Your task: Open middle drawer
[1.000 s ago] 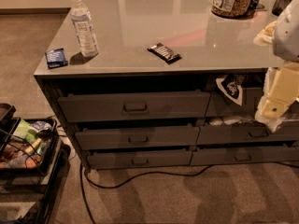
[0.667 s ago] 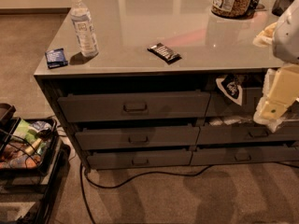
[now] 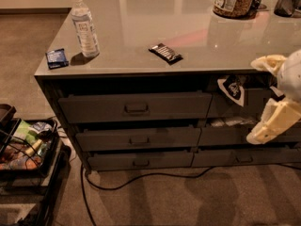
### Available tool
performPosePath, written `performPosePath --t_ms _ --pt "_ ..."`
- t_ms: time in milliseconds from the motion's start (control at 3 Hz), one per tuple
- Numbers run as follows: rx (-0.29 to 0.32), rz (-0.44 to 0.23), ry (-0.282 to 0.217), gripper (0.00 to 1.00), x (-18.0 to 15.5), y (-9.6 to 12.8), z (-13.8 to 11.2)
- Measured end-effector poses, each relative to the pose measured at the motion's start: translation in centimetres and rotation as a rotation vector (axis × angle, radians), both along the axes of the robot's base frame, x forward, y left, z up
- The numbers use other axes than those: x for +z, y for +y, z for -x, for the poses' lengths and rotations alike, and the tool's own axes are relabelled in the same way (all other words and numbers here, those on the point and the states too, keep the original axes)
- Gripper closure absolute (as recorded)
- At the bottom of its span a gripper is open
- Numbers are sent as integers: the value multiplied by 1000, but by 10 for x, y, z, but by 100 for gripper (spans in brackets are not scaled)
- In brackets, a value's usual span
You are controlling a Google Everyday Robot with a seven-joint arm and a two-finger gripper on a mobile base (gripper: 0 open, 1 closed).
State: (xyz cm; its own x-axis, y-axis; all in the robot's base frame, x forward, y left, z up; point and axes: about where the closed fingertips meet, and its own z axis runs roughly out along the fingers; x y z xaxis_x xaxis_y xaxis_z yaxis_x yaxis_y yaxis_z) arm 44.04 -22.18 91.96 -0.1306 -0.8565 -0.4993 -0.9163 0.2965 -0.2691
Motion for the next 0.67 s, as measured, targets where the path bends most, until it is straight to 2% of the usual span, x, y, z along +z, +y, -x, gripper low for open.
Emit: performPosePath --t_ms 333,667 --pt "56 -194 -122 0 -12 12 -19" --pt "113 -256 -168 0 -2 27 -17"
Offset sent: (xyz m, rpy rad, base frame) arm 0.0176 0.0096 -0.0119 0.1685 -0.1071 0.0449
